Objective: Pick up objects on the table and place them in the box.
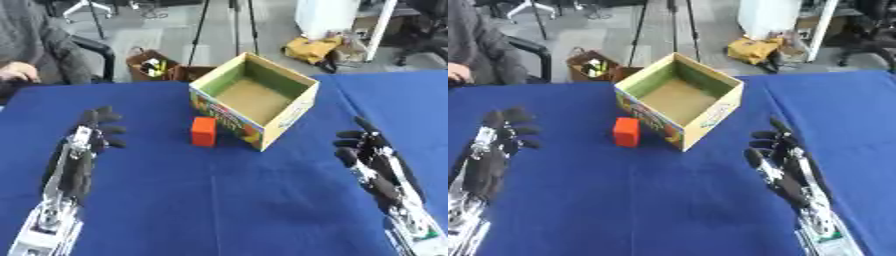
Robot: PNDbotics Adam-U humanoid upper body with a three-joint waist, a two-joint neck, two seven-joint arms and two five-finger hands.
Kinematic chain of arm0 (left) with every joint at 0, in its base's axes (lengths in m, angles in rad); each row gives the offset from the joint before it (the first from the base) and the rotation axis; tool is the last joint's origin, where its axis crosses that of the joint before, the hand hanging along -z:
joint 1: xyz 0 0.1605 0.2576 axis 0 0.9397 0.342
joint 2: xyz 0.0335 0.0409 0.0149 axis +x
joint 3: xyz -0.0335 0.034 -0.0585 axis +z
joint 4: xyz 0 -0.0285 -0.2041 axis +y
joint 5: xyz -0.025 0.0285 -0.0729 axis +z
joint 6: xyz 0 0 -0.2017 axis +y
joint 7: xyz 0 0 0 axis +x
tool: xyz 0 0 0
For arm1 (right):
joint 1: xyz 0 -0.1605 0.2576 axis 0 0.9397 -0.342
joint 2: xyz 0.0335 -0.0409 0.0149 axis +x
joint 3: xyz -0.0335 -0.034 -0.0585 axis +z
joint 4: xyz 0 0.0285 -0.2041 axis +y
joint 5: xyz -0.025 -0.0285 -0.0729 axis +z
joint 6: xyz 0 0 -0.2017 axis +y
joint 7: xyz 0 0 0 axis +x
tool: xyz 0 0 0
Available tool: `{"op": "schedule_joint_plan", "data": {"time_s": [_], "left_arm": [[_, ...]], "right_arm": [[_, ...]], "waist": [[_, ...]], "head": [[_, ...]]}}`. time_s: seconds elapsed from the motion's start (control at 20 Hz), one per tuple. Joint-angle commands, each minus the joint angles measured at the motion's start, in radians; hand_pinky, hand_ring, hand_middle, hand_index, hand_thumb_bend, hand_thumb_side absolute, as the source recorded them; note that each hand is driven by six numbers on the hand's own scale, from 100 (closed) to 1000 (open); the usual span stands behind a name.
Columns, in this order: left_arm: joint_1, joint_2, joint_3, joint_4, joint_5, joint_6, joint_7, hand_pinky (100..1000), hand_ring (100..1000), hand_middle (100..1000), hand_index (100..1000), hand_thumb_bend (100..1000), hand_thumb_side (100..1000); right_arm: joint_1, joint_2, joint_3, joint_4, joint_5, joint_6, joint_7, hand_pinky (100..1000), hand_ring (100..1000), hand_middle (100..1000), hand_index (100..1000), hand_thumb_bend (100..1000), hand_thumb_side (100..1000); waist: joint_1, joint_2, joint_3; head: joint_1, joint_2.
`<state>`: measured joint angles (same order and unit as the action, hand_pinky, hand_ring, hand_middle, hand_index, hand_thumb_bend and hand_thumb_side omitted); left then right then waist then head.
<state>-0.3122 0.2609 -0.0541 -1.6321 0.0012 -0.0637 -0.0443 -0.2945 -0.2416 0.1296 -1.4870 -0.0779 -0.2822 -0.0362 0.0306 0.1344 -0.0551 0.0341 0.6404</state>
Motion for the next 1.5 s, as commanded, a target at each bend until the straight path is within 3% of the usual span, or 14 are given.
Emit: {"op": "schedule_joint_plan", "data": {"time_s": [0.05, 0.3, 0.7, 1.1, 1.5], "left_arm": [[-0.081, 0.064, -0.023, 0.030, -0.186, 0.039, -0.119, 665, 781, 796, 860, 285, 740], [-0.281, 0.097, -0.057, 0.174, -0.557, 0.035, -0.334, 698, 778, 791, 859, 349, 626], [-0.537, 0.045, -0.074, 0.520, -0.910, -0.076, -0.364, 740, 772, 780, 845, 438, 510], [-0.646, -0.026, -0.032, 0.759, -1.138, -0.148, -0.329, 764, 760, 762, 825, 421, 402], [-0.661, -0.052, -0.009, 0.827, -1.183, -0.181, -0.299, 771, 762, 762, 828, 395, 388]], "right_arm": [[-0.011, -0.011, -0.002, -0.010, -0.004, -0.001, 0.000, 671, 719, 705, 1000, 608, 536], [-0.009, -0.011, 0.001, -0.009, -0.004, -0.001, 0.004, 671, 719, 704, 1000, 609, 536], [-0.008, -0.010, 0.008, -0.009, -0.006, 0.000, 0.012, 671, 719, 704, 1000, 610, 537], [-0.010, -0.012, 0.016, -0.010, -0.007, 0.001, 0.022, 671, 719, 704, 1000, 610, 537], [-0.012, -0.011, 0.021, -0.010, -0.008, 0.002, 0.027, 671, 719, 704, 1000, 607, 541]], "waist": [[0.002, -0.017, -0.002], [0.002, -0.020, -0.015], [-0.001, -0.022, -0.044], [-0.002, -0.020, -0.069], [-0.004, -0.019, -0.080]], "head": [[0.003, 0.003], [0.011, 0.008], [0.022, 0.009], [0.035, 0.008], [0.041, 0.005]]}}
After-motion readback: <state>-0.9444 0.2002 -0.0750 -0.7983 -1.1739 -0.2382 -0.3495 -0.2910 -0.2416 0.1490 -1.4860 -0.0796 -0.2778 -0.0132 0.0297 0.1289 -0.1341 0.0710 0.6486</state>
